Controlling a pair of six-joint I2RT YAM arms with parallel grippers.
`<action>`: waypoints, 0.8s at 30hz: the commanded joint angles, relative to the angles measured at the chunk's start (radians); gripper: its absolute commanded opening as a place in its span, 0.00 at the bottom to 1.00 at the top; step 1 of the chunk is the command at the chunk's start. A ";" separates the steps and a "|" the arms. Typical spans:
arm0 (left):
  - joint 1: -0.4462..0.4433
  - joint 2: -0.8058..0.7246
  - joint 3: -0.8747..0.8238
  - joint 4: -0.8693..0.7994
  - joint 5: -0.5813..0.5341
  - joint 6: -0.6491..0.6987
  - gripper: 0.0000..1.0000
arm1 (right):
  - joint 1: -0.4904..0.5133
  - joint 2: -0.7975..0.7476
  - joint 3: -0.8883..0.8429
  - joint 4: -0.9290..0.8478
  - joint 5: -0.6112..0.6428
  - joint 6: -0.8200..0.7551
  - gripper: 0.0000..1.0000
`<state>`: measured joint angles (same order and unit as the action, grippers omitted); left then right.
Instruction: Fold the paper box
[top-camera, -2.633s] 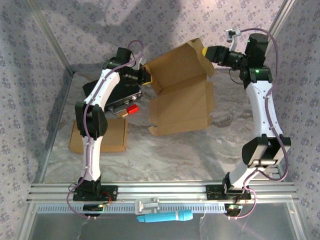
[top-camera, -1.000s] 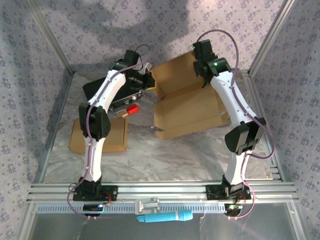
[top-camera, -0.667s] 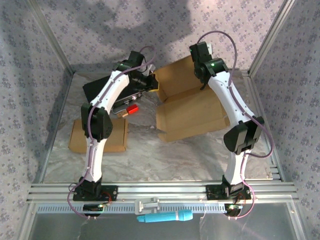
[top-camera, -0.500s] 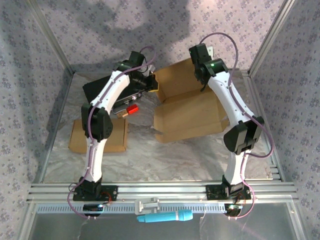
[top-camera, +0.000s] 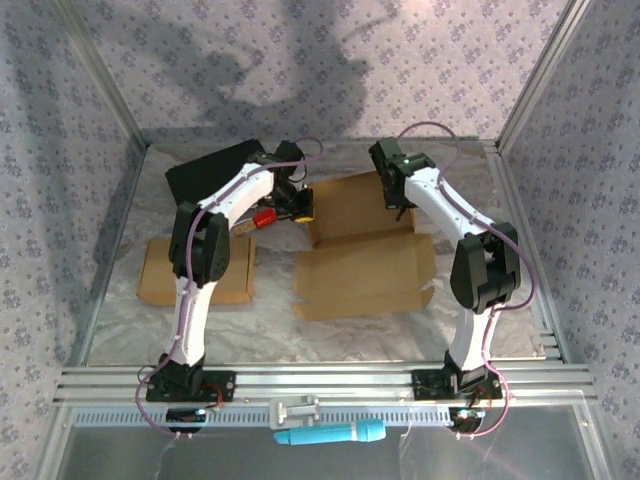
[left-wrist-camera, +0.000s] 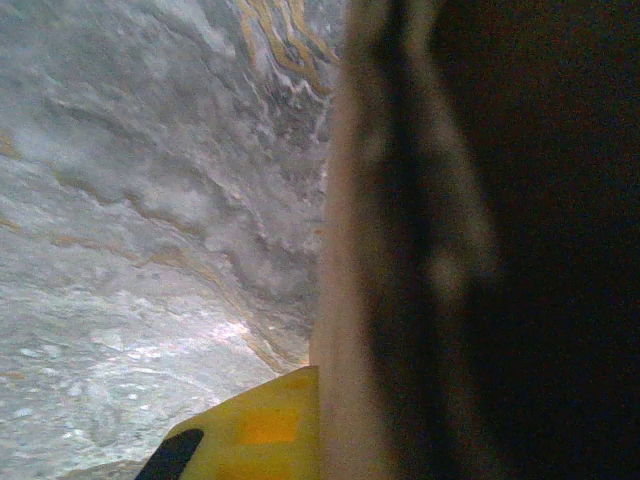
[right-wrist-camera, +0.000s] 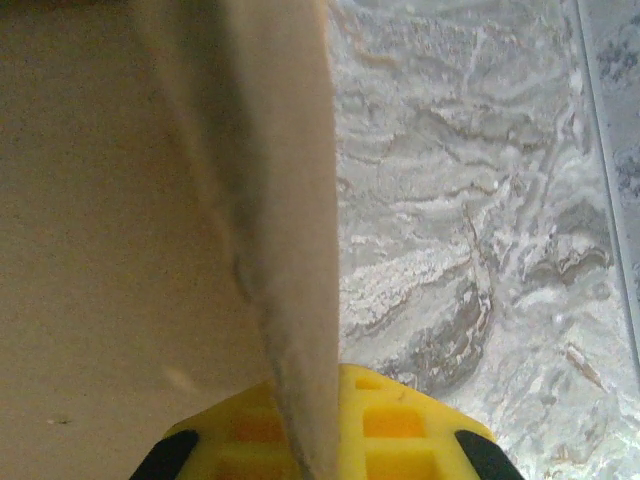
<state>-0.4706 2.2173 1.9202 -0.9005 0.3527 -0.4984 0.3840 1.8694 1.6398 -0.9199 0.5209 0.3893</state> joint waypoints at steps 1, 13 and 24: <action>-0.005 -0.050 -0.062 0.100 -0.087 -0.054 0.08 | -0.007 -0.035 -0.044 -0.015 -0.050 0.048 0.00; -0.005 0.008 -0.049 0.155 -0.118 -0.058 0.09 | -0.018 -0.021 -0.079 0.012 -0.071 0.031 0.00; -0.031 0.034 -0.044 0.118 -0.213 -0.057 0.16 | -0.015 -0.006 -0.070 0.012 -0.075 0.046 0.00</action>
<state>-0.4931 2.2150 1.8565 -0.7551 0.2089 -0.5514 0.3725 1.8549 1.5555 -0.8860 0.4427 0.4122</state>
